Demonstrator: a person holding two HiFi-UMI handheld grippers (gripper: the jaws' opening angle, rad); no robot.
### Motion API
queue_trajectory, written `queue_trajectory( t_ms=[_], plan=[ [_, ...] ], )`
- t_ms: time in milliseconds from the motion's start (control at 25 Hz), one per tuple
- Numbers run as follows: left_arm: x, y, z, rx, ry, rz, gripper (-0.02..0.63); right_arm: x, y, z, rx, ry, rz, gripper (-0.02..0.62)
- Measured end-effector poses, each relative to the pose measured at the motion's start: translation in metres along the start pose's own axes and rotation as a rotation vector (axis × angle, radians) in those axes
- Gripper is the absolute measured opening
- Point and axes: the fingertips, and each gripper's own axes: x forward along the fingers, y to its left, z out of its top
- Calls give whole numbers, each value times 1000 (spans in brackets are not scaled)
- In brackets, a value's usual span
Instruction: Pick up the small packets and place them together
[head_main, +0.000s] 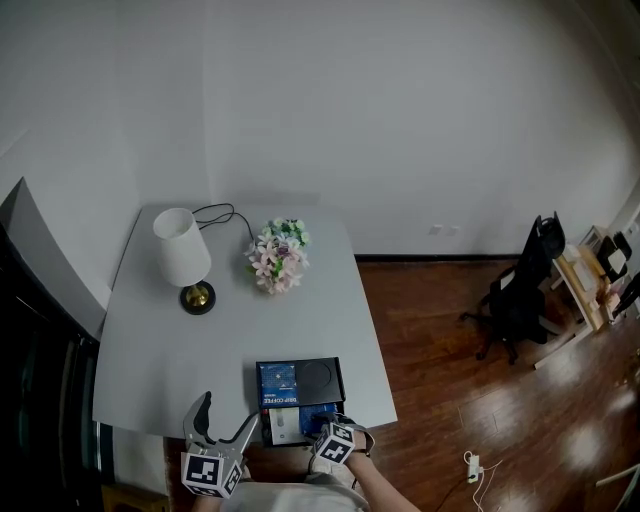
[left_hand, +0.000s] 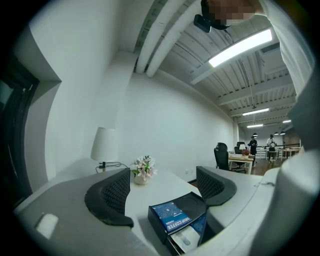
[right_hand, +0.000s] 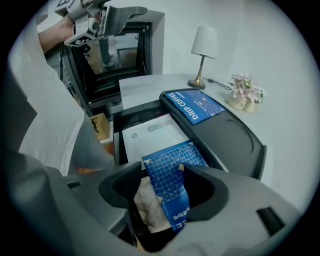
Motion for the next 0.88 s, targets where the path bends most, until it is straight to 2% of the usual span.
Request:
queue_trajectory(
  t_ms=[120, 200, 360, 440, 560, 640, 760, 880],
  plan=[
    [-2, 2, 1, -4, -2, 8, 411, -3, 2, 3, -88, 57, -56, 231],
    [-3, 5, 2, -5, -4, 15, 406, -9, 7, 6, -126, 66, -82, 179],
    [-3, 10, 1, -11, -5, 23, 402, -23, 12, 10, -108, 9, -135, 55],
    [-2, 10, 1, -12, -6, 23, 402, -39, 6, 18, -21, -80, -150, 16],
    [-1, 9, 2, -19, -8, 23, 402, -72, -6, 28, 189, -223, -120, 9],
    [1, 8, 1, -25, -8, 19, 402, -92, -15, 28, 294, -290, -105, 9],
    [4, 6, 1, -27, -12, 9, 402, -125, -35, 31, 366, -360, -136, 9],
    [7, 4, 3, -27, -19, -1, 399, -158, -59, 46, 394, -446, -181, 8]
  ],
)
